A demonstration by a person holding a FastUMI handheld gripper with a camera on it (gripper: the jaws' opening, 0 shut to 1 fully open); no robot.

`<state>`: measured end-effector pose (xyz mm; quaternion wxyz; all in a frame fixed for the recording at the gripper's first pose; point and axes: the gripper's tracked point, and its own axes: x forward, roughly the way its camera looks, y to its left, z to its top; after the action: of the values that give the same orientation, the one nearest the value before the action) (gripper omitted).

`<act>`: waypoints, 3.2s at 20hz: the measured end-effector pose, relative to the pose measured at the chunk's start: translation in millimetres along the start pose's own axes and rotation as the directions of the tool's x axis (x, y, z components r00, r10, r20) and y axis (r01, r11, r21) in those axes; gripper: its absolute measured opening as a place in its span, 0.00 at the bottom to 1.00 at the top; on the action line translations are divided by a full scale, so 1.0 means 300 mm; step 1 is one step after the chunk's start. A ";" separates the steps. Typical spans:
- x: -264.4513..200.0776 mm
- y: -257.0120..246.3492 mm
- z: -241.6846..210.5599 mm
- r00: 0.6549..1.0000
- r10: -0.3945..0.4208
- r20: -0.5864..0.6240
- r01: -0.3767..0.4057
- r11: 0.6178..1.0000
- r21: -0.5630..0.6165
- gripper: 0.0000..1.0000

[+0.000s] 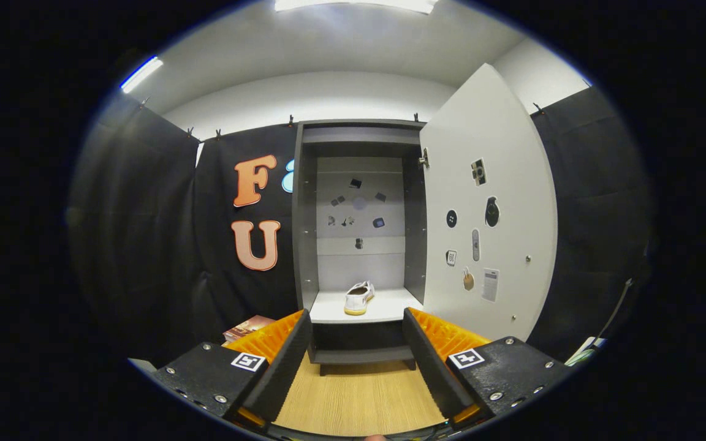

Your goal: Open the shoe cabinet door, grab the shoes and put them into the shoe cabinet, then close the shoe cabinet door.

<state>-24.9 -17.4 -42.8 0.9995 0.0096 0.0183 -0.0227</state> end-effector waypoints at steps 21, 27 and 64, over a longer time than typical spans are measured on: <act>0.046 -0.889 0.007 0.993 -0.112 -0.023 0.112 0.993 0.025 0.93; 0.147 -0.907 -0.003 0.998 -0.050 -0.027 0.051 0.998 0.038 0.93; 0.580 0.072 -0.003 0.980 0.198 0.006 -0.198 0.980 -0.009 0.95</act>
<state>149.8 -3.6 -49.7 0.9969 0.0073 0.0139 0.0769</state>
